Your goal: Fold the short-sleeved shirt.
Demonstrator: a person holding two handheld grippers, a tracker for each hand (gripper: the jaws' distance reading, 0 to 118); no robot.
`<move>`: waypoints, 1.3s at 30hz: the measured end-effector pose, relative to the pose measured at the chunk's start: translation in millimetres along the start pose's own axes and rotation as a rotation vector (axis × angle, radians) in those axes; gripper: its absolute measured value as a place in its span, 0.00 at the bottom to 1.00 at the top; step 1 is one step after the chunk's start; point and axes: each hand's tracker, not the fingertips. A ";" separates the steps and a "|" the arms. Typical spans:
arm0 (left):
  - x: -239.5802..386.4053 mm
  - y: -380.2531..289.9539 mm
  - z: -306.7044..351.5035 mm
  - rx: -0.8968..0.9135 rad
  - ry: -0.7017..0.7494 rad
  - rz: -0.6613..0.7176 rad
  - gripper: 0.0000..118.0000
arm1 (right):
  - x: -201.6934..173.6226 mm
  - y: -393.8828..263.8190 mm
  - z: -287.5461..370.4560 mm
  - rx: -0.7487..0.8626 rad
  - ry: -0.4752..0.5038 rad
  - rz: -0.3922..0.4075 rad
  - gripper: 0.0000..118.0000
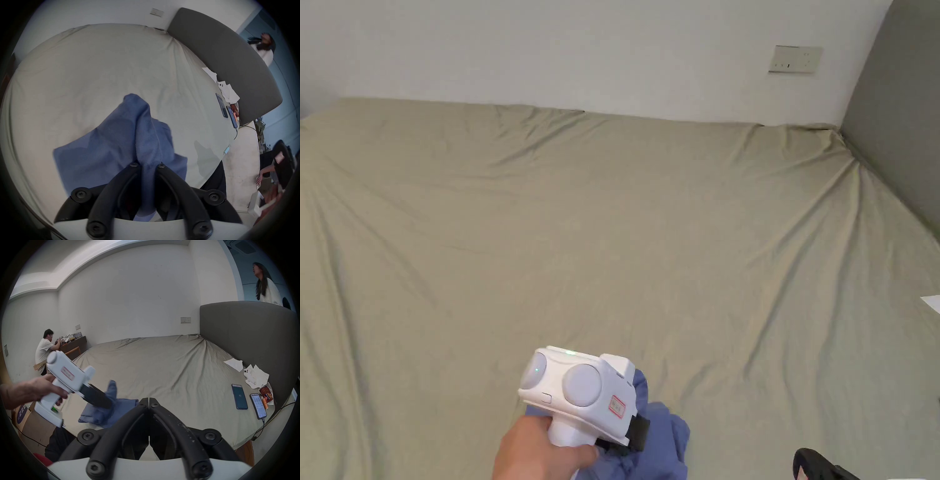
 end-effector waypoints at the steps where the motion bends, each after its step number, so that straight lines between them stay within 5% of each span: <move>1: 5.1 -0.7 -12.8 -0.001 0.011 0.000 0.10 | 2.5 -0.6 0.7 -0.002 -0.004 -0.002 0.00; 3: 6.2 -1.4 -31.2 -0.024 0.059 0.022 0.18 | 6.1 -1.3 0.8 -0.004 -0.013 -0.011 0.00; 7: -14.4 -6.0 -24.0 0.060 -0.162 0.185 0.67 | 9.2 -2.5 1.3 -0.007 -0.021 -0.022 0.00; 9: -24.9 -8.8 -1.4 0.091 -0.219 0.246 0.71 | 9.2 -3.1 1.5 -0.006 -0.018 -0.024 0.00; 13: -61.4 -31.6 56.5 0.403 -0.219 0.290 0.66 | 8.4 -3.7 2.6 -0.002 -0.015 -0.025 0.00; 14: -66.8 -41.0 63.1 0.476 -0.173 0.289 0.56 | 8.5 -4.0 2.4 -0.004 -0.013 -0.027 0.00; 16: -65.4 -58.0 54.7 0.574 0.052 0.212 0.00 | 9.2 -5.7 1.2 -0.008 -0.009 -0.034 0.00; 26: 37.4 -95.5 -78.4 0.466 0.178 -0.144 0.00 | 20.7 -11.3 -1.1 -0.032 -0.010 -0.059 0.00; 28: 69.4 -99.8 -85.4 0.480 0.298 -0.299 0.00 | 24.8 -13.6 -0.8 -0.041 -0.019 -0.064 0.00; 30: 85.5 -98.9 -89.6 0.467 0.127 -0.345 0.00 | 27.3 -16.7 -1.5 -0.048 -0.023 -0.062 0.00; 32: 109.6 -101.4 -105.5 0.389 0.192 -0.459 0.00 | 28.7 -17.7 -4.8 -0.072 -0.025 -0.058 0.00; 36: 119.2 -100.5 -108.6 0.281 0.052 -0.428 0.00 | 26.7 -13.0 -2.5 -0.057 -0.025 -0.047 0.00; 39: 94.1 -94.6 -64.1 0.299 -0.110 -0.149 0.00 | 23.1 -1.6 -8.4 -0.052 0.000 -0.004 0.00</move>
